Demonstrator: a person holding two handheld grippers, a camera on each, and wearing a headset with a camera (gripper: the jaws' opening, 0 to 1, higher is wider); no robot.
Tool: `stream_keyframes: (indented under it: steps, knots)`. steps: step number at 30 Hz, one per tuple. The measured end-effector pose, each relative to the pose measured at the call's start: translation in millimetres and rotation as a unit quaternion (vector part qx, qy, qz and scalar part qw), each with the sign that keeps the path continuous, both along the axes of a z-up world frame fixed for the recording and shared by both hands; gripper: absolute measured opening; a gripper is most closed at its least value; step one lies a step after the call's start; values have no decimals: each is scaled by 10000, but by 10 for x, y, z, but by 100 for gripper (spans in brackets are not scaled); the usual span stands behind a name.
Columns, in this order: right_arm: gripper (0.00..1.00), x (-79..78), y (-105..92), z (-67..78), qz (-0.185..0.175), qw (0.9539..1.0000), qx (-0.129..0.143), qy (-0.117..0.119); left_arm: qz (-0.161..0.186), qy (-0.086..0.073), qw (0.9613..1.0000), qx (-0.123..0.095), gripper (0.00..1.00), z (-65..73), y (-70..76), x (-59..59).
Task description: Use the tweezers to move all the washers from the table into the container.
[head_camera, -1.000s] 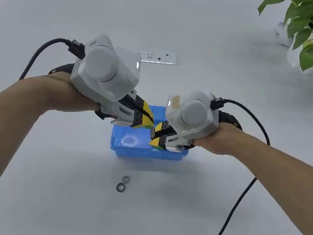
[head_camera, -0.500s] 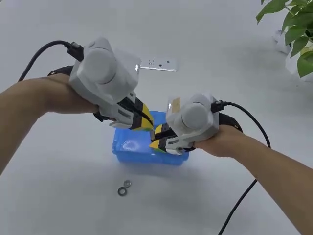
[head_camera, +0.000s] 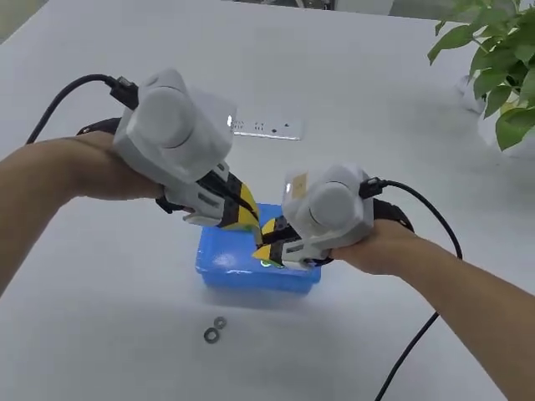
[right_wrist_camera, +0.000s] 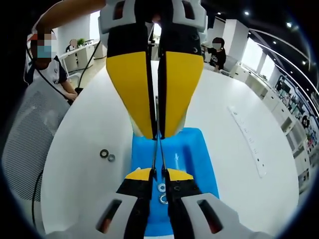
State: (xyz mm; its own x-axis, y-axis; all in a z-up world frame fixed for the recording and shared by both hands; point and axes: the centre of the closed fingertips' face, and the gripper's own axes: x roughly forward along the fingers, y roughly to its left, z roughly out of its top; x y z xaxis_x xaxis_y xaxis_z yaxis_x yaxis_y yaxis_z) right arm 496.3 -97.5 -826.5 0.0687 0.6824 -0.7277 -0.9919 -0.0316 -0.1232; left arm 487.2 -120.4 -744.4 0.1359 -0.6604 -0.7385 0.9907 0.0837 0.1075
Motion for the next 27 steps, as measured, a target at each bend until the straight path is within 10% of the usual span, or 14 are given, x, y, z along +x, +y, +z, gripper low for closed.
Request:
stream_keyframes:
  steps: [27]
  knots:
    - [11, -630, 189, 61, 261, 9996, 138, -43, 53, 56, 9999, 144, 6, 51, 170, -626]
